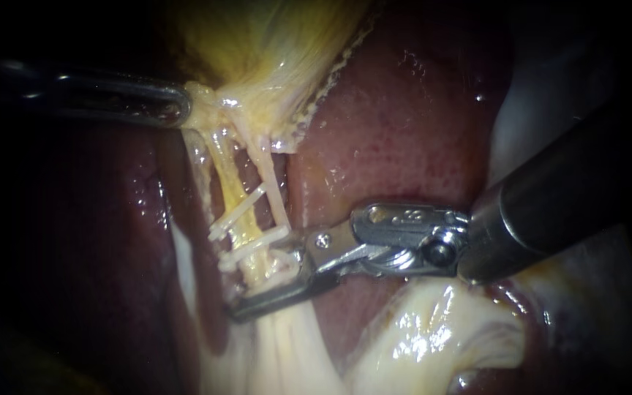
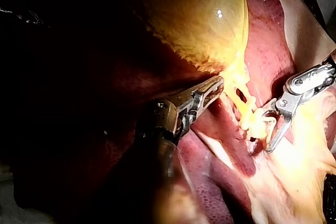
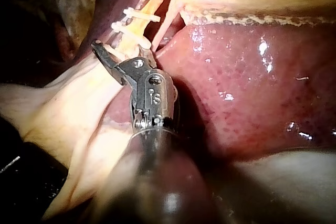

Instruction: Clipping third clip left tube

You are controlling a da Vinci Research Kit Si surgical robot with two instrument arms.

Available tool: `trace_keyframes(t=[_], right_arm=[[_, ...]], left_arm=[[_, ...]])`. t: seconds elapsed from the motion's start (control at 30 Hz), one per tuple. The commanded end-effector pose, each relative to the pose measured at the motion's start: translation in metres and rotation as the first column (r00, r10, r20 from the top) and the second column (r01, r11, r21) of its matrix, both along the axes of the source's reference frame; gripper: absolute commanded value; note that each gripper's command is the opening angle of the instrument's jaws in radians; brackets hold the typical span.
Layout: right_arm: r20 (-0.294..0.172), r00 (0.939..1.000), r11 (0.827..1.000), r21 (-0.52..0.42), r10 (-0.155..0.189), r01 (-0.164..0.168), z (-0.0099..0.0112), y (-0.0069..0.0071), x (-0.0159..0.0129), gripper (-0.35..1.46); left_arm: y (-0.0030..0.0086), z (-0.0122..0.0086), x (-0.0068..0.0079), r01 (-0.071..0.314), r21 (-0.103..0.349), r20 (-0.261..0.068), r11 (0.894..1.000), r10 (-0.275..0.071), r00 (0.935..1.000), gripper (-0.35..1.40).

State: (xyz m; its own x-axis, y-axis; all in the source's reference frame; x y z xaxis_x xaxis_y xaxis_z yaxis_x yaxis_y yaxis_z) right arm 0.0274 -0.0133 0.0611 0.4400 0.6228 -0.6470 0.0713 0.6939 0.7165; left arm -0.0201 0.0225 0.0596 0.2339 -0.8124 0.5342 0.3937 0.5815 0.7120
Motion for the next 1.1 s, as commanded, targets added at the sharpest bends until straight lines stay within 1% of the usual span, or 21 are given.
trace_keyframes(t=[0.03, 0.2, 0.33, 0.43, 0.5, 0.67, 0.8, 0.97, 1.07, 1.1], right_arm=[[0.000, 1.0000, 1.000, 0.000, 0.000, 0.000, 0.0000, 0.0000, 0.0000, 0.50], [0.000, 1.0000, 1.000, 0.001, 0.001, -0.001, -0.0001, 0.0001, 0.0000, 0.50], [0.001, 1.0000, 1.000, 0.005, 0.004, -0.004, -0.0002, 0.0008, -0.0001, 0.50], [-0.002, 1.0000, 1.000, 0.000, 0.005, -0.005, -0.0004, 0.0019, -0.0002, 0.50], [-0.004, 1.0000, 1.000, -0.005, 0.008, -0.008, -0.0007, 0.0028, -0.0001, 0.50], [-0.004, 0.9993, 0.999, -0.022, 0.036, -0.036, -0.0011, 0.0049, 0.0002, 0.50], [-0.012, 0.9983, 0.998, -0.033, 0.057, -0.057, -0.0014, 0.0061, 0.0006, 0.50], [-0.027, 0.9970, 0.996, -0.051, 0.073, -0.074, -0.0019, 0.0075, 0.0013, 0.50], [-0.041, 0.9953, 0.995, -0.052, 0.088, -0.090, -0.0025, 0.0083, 0.0018, 0.50], [-0.043, 0.9943, 0.994, -0.051, 0.098, -0.100, -0.0027, 0.0086, 0.0018, 0.50]], left_arm=[[0.0000, 0.0000, 0.0000, 0.000, 0.000, 0.000, 1.000, 0.000, 1.0000, -0.35], [0.0001, -0.0001, 0.0000, 0.000, 0.000, 0.000, 1.000, 0.000, 1.0000, -0.35], [0.0001, -0.0002, 0.0000, 0.000, 0.001, 0.000, 1.000, 0.000, 1.0000, -0.35], [0.0001, -0.0003, 0.0001, 0.000, 0.002, 0.001, 1.000, 0.000, 1.0000, -0.35], [0.0001, -0.0004, 0.0001, -0.001, 0.002, 0.001, 1.000, 0.001, 1.0000, -0.35], [0.0002, -0.0004, 0.0001, -0.001, 0.002, 0.001, 1.000, 0.001, 1.0000, -0.35], [0.0002, -0.0005, 0.0002, -0.001, 0.002, 0.001, 1.000, 0.001, 1.0000, -0.35], [0.0001, -0.0005, 0.0002, -0.001, 0.002, 0.001, 1.000, 0.001, 1.0000, -0.35], [0.0001, -0.0005, 0.0001, 0.000, 0.002, 0.001, 1.000, 0.000, 1.0000, -0.35], [0.0001, -0.0005, 0.0001, 0.000, 0.002, 0.001, 1.000, 0.000, 1.0000, -0.35]])
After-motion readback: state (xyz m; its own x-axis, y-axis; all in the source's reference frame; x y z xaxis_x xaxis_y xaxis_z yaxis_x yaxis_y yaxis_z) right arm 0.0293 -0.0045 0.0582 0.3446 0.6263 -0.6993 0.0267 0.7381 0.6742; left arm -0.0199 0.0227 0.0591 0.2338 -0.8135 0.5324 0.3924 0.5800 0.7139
